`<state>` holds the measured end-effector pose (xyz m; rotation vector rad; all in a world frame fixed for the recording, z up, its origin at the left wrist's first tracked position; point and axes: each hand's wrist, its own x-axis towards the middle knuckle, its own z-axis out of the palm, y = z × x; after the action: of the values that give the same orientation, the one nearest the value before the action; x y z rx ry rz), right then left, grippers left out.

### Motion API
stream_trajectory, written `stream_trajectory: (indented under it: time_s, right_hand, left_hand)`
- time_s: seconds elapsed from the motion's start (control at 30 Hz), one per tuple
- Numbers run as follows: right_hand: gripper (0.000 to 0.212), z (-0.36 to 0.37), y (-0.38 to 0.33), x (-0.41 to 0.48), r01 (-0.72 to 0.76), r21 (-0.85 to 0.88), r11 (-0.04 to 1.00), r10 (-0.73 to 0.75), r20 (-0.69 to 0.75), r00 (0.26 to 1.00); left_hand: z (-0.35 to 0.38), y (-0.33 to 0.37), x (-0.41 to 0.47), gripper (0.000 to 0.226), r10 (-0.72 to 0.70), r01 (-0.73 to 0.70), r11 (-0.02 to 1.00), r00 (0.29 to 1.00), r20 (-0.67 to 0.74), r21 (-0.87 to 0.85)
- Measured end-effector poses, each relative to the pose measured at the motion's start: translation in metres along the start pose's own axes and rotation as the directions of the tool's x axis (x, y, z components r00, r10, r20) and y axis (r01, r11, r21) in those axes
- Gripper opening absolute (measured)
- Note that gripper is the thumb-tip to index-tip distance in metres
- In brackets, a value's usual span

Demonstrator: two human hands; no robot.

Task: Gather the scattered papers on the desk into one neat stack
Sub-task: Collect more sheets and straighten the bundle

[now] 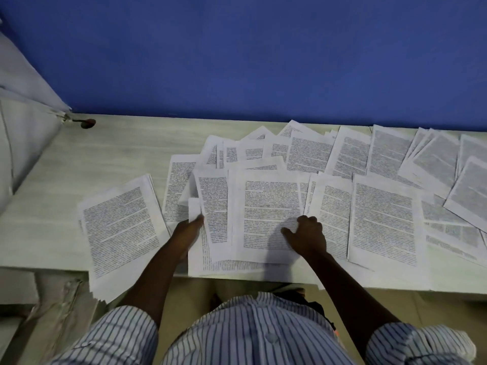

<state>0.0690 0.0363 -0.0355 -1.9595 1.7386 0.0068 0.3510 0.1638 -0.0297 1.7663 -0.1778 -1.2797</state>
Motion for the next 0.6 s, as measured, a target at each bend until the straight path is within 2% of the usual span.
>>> stream_trajectory:
  time_s: [0.13,0.27,0.37,0.43,0.5,0.6]
  right_hand:
    - [0.065,0.004,0.002,-0.005,0.026,-0.084,0.996,-0.027,-0.007,1.000]
    - [0.058,0.002,0.007,-0.002,0.057,-0.128,0.990,-0.056,0.011,0.998]
    - [0.060,-0.003,0.008,0.007,0.064,-0.099,0.993,-0.061,0.039,0.997]
    - [0.060,-0.006,0.007,0.013,0.047,-0.047,0.998,-0.044,0.058,0.997]
    - [0.060,-0.006,0.007,0.017,0.057,-0.011,0.998,-0.056,0.051,0.997]
    - [0.063,-0.008,0.009,0.022,0.075,0.004,0.997,-0.075,0.060,0.995]
  left_hand:
    - [-0.011,0.008,-0.001,0.037,-0.012,0.012,1.000,0.998,-0.066,-0.013]
    - [-0.030,0.021,-0.007,0.038,0.077,-0.071,0.997,0.967,-0.243,0.033]
    - [-0.049,0.014,-0.010,0.043,0.119,-0.152,0.987,0.920,-0.374,-0.058]
    - [-0.053,-0.004,-0.014,0.044,0.080,-0.149,0.980,0.900,-0.428,-0.131]
    - [-0.046,-0.029,-0.017,0.038,-0.024,-0.080,0.969,0.911,-0.411,-0.234]
    - [-0.021,-0.064,-0.027,0.031,-0.155,0.049,0.938,0.945,-0.289,-0.344]
